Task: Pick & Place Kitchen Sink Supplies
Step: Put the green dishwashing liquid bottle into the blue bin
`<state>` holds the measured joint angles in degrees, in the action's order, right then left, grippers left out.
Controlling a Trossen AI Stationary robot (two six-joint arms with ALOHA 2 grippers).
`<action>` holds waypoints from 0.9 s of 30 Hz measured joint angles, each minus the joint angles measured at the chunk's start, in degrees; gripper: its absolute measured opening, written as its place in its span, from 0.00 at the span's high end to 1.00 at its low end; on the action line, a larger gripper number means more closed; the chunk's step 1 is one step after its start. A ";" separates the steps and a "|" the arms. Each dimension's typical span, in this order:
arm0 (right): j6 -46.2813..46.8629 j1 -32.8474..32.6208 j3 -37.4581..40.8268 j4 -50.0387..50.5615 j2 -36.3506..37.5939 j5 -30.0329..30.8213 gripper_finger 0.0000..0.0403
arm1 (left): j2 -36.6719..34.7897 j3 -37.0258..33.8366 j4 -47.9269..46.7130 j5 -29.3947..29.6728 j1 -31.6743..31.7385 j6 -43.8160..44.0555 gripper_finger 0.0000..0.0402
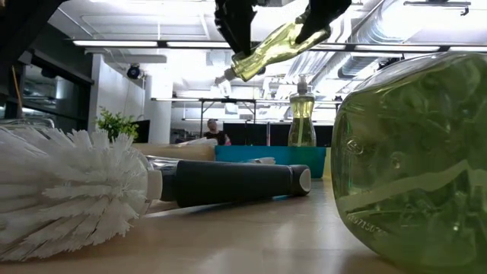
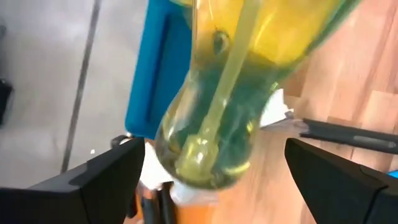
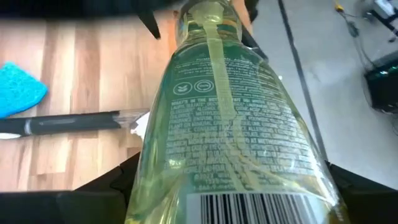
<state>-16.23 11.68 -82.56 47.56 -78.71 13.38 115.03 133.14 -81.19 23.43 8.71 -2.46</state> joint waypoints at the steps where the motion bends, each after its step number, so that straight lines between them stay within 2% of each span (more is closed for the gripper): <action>1: 0.00 0.00 0.00 -0.15 0.13 0.38 0.35 | -0.65 -0.04 -0.19 0.77 0.17 0.19 0.05; 6: 0.78 -0.02 0.00 -1.16 1.80 0.67 0.35 | -5.81 -0.04 -0.32 6.54 1.43 1.67 0.05; 14: 0.92 -0.02 0.00 -12.44 7.06 0.20 0.35 | -15.79 -0.02 3.62 10.58 5.09 4.68 0.05; 19: 0.05 -0.02 0.00 -20.47 10.33 0.04 0.35 | -21.17 0.05 14.29 9.62 5.89 4.14 0.05; 27: -3.24 -0.09 0.03 -31.13 13.75 -0.33 0.35 | -24.40 0.13 31.49 1.60 5.97 0.81 0.05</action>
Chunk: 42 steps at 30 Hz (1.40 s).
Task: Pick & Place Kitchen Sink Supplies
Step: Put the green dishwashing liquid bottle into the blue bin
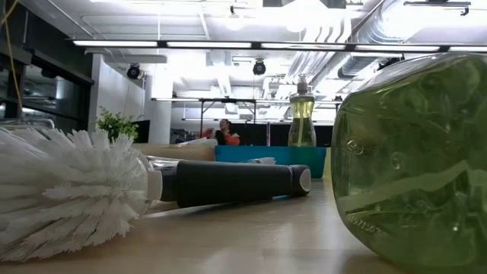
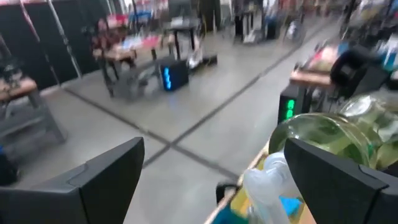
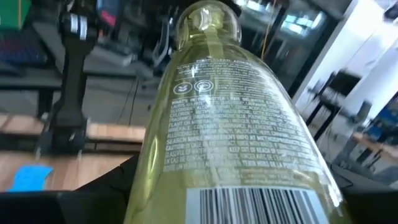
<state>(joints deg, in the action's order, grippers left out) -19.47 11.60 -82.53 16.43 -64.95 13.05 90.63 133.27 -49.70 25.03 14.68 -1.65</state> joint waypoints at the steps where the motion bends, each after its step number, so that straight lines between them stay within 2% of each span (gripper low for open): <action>1: -0.36 0.00 -0.24 -0.41 0.19 0.15 0.35 | 0.00 0.00 1.17 -0.17 0.00 -0.55 0.05; 3: -1.41 0.00 -1.28 -0.22 0.31 1.61 0.35 | 0.02 0.00 2.39 -0.70 -0.02 -1.47 0.05; 7: -2.71 0.09 -3.83 -3.08 0.83 3.95 0.35 | 0.54 -0.32 6.31 -6.22 -0.04 -1.77 0.05; 13: -3.07 0.07 -3.83 -2.33 0.35 3.08 0.35 | 0.13 -0.17 15.28 -20.20 -0.04 -0.47 0.05; 20: -4.82 0.07 -3.97 -12.64 0.68 -1.14 0.35 | 1.11 -0.12 21.37 -26.48 -0.16 0.58 0.05; 30: -5.00 0.04 -3.77 -20.64 0.49 -7.96 0.35 | 5.85 -0.17 33.92 -34.18 -0.09 2.15 0.05; 34: -4.37 0.06 -3.79 -23.14 0.59 -10.00 0.35 | 7.96 -0.20 41.41 -38.34 -0.07 3.76 0.05; 42: -1.82 0.02 -3.79 -24.86 0.20 -13.69 0.35 | 11.86 -0.17 52.57 -42.90 -0.07 8.09 0.05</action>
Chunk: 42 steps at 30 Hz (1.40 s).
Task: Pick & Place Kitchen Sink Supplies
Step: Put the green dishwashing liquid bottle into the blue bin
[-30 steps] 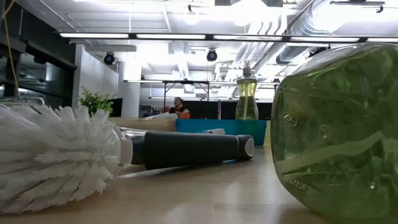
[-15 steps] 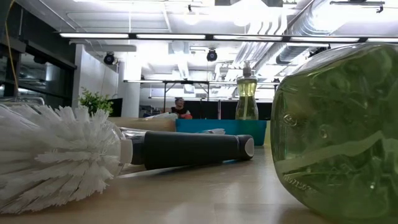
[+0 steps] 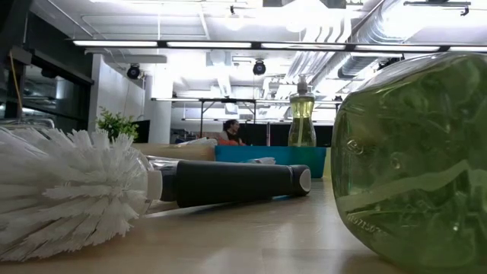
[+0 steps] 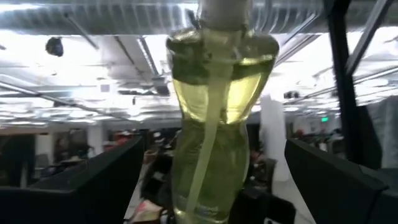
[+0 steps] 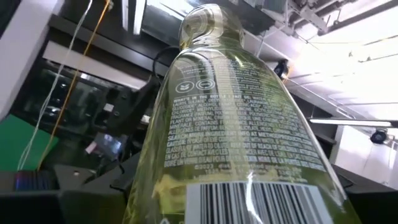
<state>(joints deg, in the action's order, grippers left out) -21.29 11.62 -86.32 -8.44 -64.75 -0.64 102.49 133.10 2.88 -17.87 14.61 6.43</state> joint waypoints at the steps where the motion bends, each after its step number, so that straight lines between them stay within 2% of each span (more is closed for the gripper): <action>1: 0.12 0.00 0.00 0.02 -0.09 0.07 0.35 | 0.36 0.00 0.63 -0.44 0.00 0.63 0.05; 14: 2.39 -0.02 0.02 3.40 -3.51 -1.27 0.35 | 1.71 0.00 5.95 -2.29 0.00 3.21 0.05; 17: 3.06 0.00 0.02 3.34 -3.61 -1.16 0.35 | 1.71 0.00 6.44 -2.30 0.02 3.30 0.08; 20: 2.98 -0.02 0.02 2.93 -3.45 -0.62 0.35 | 1.69 0.00 6.38 -2.17 0.02 3.78 0.17; 26: 3.02 0.00 0.02 3.38 -3.41 -0.23 0.35 | 1.70 0.00 6.41 0.30 0.02 3.87 0.48; 27: 3.29 -0.02 0.02 3.47 -3.41 -0.23 0.35 | 1.71 0.00 6.56 0.53 0.01 3.69 0.50; 42: 3.35 -0.07 -0.02 4.97 -3.39 1.57 0.35 | 1.71 0.00 5.48 -0.43 0.02 3.26 0.50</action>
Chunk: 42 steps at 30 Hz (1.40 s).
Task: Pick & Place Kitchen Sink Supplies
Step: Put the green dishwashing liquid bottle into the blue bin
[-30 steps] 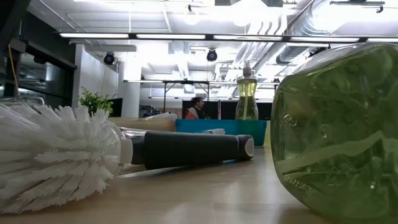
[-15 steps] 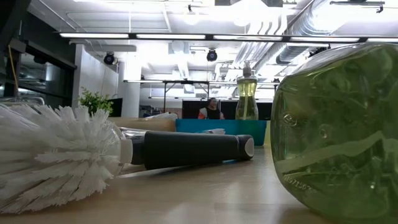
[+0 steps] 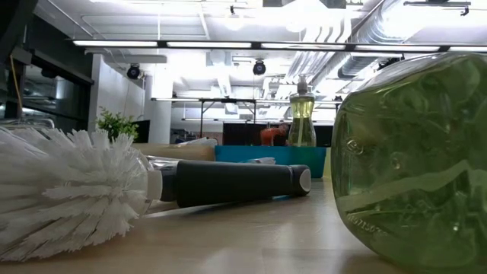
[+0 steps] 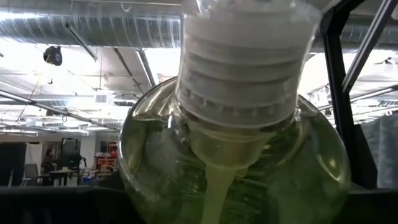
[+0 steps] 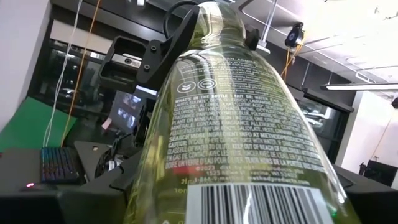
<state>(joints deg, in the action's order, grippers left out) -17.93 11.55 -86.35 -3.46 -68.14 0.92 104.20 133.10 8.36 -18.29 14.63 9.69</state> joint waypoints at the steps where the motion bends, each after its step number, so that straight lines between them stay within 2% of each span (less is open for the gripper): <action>1: 0.02 0.00 0.00 0.14 0.00 0.49 0.35 | 0.00 0.00 -0.25 -0.01 0.00 0.00 0.50; 3: 0.05 -0.04 0.00 0.70 0.14 1.71 0.32 | 0.00 0.00 -0.67 -0.06 0.00 0.02 0.50; 8: 1.01 -0.03 0.09 2.89 0.66 7.06 0.08 | 0.00 0.00 -2.46 1.75 0.11 -2.14 0.50; 11: 0.56 0.02 0.09 5.56 1.22 9.41 0.03 | 0.00 -0.04 -4.04 3.74 0.11 -3.51 0.50; 17: 0.74 0.04 0.09 13.04 2.72 12.68 0.06 | 0.00 -0.04 -9.36 8.39 0.00 -7.92 0.50; 22: -0.22 0.13 -0.06 21.54 4.52 19.77 0.05 | 0.00 -0.04 -17.10 14.26 0.22 -12.46 0.51; 26: -0.32 0.17 -0.09 26.68 5.41 25.56 0.05 | 0.00 -0.07 -21.68 15.42 1.71 -13.32 0.52; 30: 0.90 0.13 -0.07 30.63 6.49 27.79 0.05 | 0.00 -0.07 -26.89 15.51 4.23 -13.39 0.52; 37: 2.67 0.13 0.00 33.41 6.45 27.72 0.05 | 0.55 0.00 -33.14 12.78 9.58 -14.49 0.52; 42: 4.22 1.45 0.00 33.28 4.72 25.20 0.05 | 3.45 0.00 -34.37 7.20 13.25 -14.13 0.52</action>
<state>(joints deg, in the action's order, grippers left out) -13.71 13.00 -86.35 29.82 -63.42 26.12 107.66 133.10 -26.01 -11.09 27.88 -4.43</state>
